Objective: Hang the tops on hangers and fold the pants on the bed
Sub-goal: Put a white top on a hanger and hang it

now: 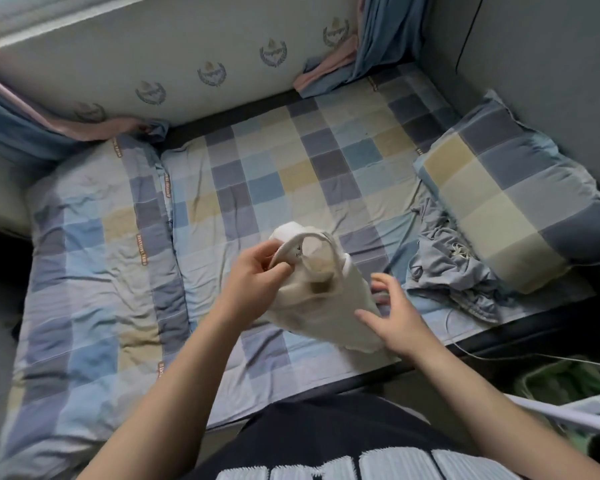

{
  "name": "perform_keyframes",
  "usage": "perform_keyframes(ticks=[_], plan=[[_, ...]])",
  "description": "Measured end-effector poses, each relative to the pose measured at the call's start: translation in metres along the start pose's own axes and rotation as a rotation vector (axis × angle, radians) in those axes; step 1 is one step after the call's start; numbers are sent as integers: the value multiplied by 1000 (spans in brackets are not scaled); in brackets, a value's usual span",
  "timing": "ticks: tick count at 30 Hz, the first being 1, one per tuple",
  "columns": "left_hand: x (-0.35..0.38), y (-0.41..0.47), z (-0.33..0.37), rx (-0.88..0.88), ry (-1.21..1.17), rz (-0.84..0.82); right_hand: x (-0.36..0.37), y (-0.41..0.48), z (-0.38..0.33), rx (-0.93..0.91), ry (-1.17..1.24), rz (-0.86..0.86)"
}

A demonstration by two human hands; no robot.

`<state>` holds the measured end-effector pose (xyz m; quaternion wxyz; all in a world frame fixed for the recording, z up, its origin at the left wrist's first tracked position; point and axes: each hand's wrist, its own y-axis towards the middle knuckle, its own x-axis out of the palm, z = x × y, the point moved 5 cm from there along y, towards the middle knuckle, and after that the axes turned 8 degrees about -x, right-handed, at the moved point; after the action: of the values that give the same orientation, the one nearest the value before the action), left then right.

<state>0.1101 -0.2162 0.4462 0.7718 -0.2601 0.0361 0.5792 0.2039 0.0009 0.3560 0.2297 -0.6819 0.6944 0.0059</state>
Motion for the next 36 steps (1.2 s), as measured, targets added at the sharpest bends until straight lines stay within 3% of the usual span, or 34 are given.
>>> perform_keyframes(ticks=[3, 5, 9, 12, 19, 23, 30, 36], plan=[[-28, -19, 14, 103, 160, -96, 19, 9, -55, -289, -170, 129], [-45, -30, 18, 182, 257, -129, 41, 18, -88, -385, -351, 130], [-85, -49, 7, 297, 296, -208, 94, 33, -112, -353, -481, 9], [-117, -55, -15, 361, 332, -249, 140, 17, -101, -244, -371, -53], [-133, -47, -73, 393, 481, -117, 138, -102, -80, -169, -118, 551], [-98, -59, -80, 483, 585, -177, 116, -201, -73, -119, -56, 848], [40, -150, -60, 702, 699, -651, 107, -392, -37, 107, -45, 1259], [162, -316, -36, 864, 607, -1042, 109, -601, -19, 260, -86, 1619]])
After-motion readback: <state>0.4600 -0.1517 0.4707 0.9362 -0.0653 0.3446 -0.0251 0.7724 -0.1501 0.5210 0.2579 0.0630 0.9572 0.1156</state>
